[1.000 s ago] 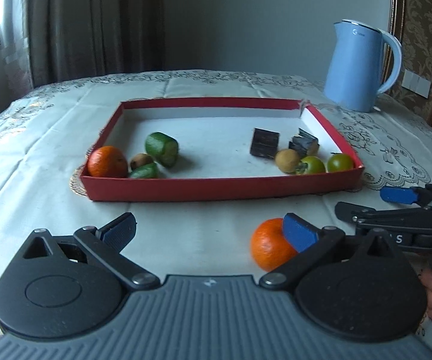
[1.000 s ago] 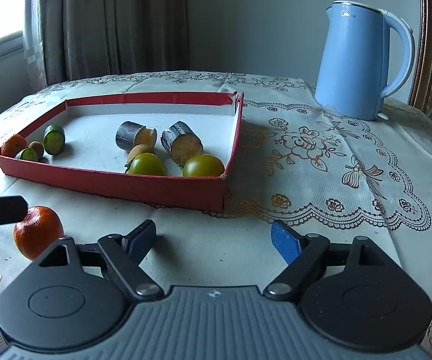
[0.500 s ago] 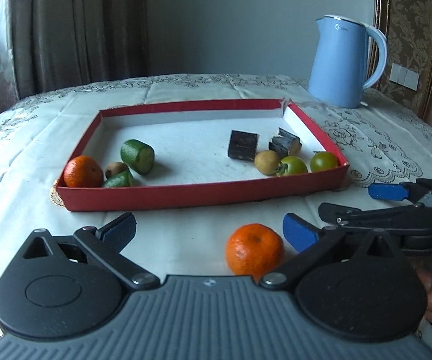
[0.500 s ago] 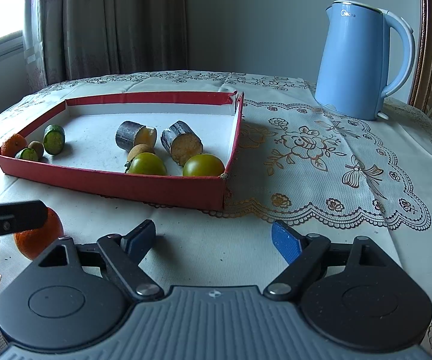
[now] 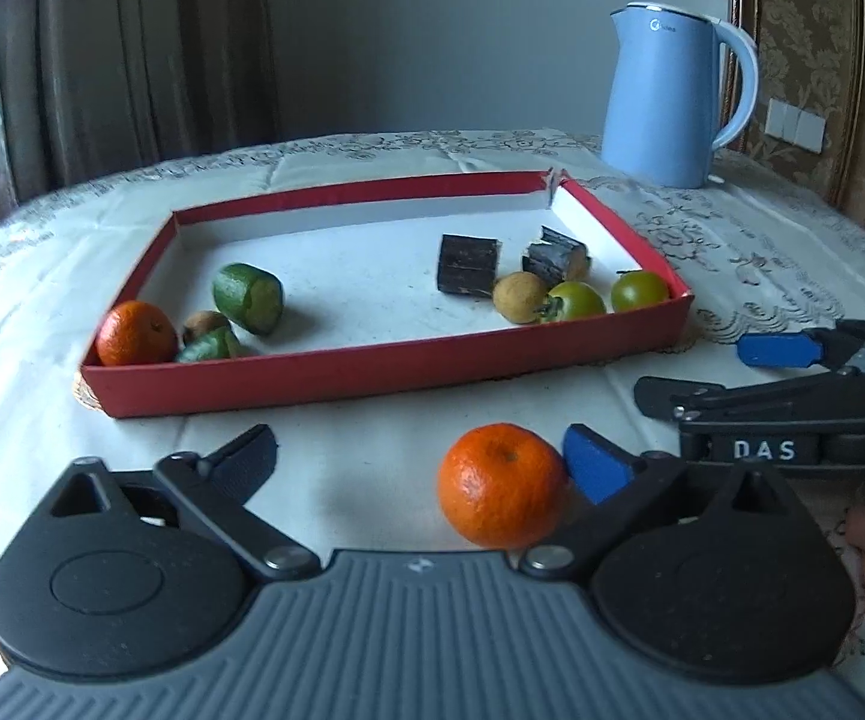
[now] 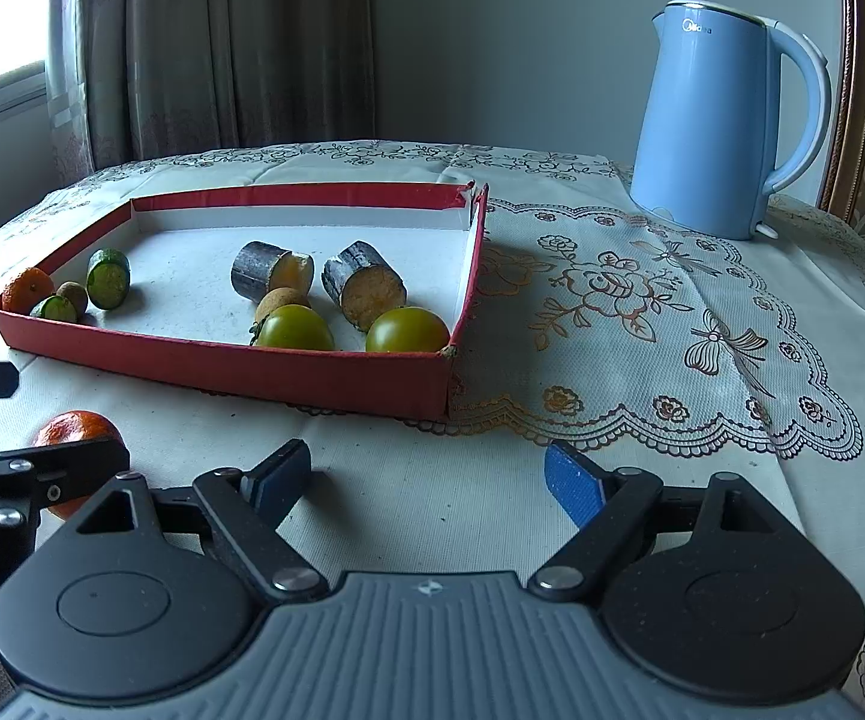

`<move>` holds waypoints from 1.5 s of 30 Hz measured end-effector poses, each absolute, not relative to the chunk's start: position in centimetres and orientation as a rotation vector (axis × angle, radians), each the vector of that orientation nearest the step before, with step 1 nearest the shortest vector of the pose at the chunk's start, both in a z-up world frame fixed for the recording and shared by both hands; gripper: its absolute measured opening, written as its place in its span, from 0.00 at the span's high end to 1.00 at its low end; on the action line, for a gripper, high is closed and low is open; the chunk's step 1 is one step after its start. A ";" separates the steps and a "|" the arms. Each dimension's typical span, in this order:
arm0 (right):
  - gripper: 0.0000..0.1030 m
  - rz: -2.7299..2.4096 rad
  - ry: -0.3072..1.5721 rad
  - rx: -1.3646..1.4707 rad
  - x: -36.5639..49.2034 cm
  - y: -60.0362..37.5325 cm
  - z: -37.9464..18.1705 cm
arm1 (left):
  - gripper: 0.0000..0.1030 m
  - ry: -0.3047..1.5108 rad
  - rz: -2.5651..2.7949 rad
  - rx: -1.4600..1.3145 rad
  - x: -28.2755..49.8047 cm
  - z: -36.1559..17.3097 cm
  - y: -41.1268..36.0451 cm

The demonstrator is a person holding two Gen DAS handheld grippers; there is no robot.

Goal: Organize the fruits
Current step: 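Approach and grasp the tangerine on the cloth with the left gripper, then carry the tangerine into the tray and open the left gripper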

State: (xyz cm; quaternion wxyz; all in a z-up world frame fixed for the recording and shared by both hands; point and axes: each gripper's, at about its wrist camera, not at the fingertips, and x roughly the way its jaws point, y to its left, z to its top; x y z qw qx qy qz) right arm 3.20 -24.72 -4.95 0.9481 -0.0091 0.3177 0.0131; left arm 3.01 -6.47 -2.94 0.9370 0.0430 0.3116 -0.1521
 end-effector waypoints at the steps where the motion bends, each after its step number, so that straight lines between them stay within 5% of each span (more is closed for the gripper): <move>1: 0.17 0.027 0.647 -0.019 3.2 -24.7 -4.9 | 0.10 0.648 -0.326 0.071 3.2 -3.0 -6.4; 10: 0.16 0.027 0.647 -0.018 3.2 -24.7 -5.0 | 0.19 0.641 -0.360 0.079 3.2 -3.4 -7.0; 16: 0.16 0.027 0.647 -0.019 3.2 -24.7 -5.0 | 0.59 0.643 -0.457 0.055 2.7 -3.0 -6.9; 33: 0.15 0.027 0.647 -0.019 3.2 -24.7 -4.9 | 0.61 0.482 -0.403 0.161 1.4 -0.3 -6.8; 45: 0.15 0.027 0.648 -0.017 3.2 -24.7 -4.9 | 0.61 0.460 -0.226 0.179 9.4 1.1 -6.2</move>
